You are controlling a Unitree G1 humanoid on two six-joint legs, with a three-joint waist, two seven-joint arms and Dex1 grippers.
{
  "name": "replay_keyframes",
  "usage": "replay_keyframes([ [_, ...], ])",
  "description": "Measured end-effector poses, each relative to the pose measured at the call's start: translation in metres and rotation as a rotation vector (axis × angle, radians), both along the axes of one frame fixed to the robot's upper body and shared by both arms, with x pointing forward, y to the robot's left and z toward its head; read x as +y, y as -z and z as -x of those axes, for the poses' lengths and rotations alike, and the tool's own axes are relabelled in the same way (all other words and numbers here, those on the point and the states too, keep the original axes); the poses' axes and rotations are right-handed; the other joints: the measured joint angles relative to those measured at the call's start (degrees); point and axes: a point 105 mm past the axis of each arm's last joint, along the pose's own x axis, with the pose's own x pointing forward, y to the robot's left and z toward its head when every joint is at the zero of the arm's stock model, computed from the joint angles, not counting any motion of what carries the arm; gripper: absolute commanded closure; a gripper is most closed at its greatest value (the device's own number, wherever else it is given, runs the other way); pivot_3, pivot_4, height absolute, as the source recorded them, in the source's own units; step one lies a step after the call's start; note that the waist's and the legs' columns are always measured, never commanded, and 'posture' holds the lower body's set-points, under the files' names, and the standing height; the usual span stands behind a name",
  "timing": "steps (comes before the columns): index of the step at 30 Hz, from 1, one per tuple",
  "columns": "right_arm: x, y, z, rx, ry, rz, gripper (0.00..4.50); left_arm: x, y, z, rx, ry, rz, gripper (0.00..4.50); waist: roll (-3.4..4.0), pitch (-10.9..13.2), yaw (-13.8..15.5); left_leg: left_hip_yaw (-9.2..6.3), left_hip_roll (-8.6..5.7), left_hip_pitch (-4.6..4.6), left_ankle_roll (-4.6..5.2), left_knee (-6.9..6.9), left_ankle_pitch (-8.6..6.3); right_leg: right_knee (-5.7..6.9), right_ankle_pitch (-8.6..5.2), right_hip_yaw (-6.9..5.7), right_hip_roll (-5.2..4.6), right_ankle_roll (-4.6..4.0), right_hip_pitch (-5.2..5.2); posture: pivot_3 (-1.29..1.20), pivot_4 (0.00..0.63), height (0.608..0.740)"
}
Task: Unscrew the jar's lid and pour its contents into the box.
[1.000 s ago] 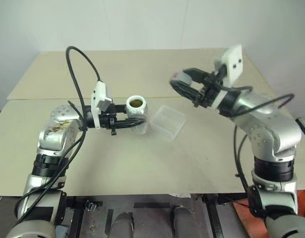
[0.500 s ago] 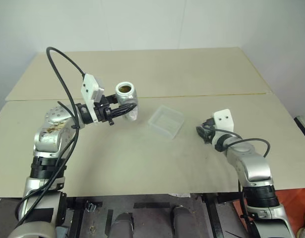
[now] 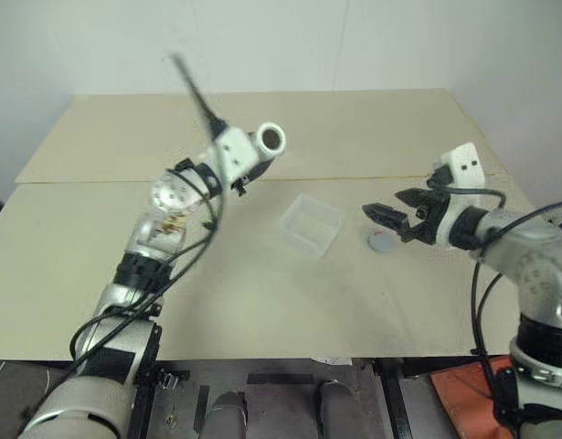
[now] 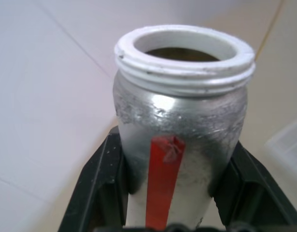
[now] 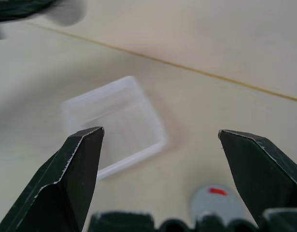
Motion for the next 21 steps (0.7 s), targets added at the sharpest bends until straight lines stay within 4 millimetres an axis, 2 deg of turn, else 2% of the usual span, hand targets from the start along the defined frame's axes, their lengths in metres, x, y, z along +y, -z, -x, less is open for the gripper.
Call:
replay_keyframes([
  [5,0.008,-0.014,0.009,0.0,-0.102,0.009,0.05,-0.034,-0.013,-0.003,-0.499,0.061,-0.39,2.6,-0.02,0.02,0.66,-0.02,-0.08,-0.33,0.0,0.07,0.0,-0.07,0.06,-0.04,-0.06,0.14,-0.12,0.0,0.15,0.74],
  [8,0.016,-0.018,0.017,-0.009,-0.166,0.008,0.05,-0.048,-0.015,-0.003,-0.704,0.122,-0.574,2.6,-0.02,0.02,0.97,-0.02,-0.13,-0.49,0.0,0.09,0.0,0.01,0.13,-0.05,-0.11,0.25,-0.15,0.0,0.15,0.74],
  [12,0.017,-0.019,0.016,-0.015,-0.157,0.007,0.05,-0.067,0.005,-0.002,-0.81,0.209,-0.73,2.6,-0.02,0.02,1.39,0.0,-0.16,-0.53,-0.02,0.09,0.01,0.0,0.15,-0.05,-0.14,0.29,-0.2,0.0,0.15,0.74],
  [16,0.019,-0.023,0.015,-0.029,-0.155,-0.009,0.05,-0.075,0.025,-0.003,-0.845,0.26,-0.841,2.6,-0.02,0.02,1.44,0.01,-0.16,-0.59,-0.03,0.08,0.02,0.0,0.15,-0.04,-0.14,0.29,-0.27,0.0,0.15,0.74],
  [21,0.02,-0.026,0.017,-0.045,-0.151,-0.017,0.05,-0.082,0.027,-0.005,-0.885,0.25,-0.881,2.6,-0.04,0.03,1.94,0.01,-0.16,-0.62,-0.04,0.08,0.02,0.0,0.15,-0.05,-0.14,0.29,-0.28,0.0,0.15,0.74],
])
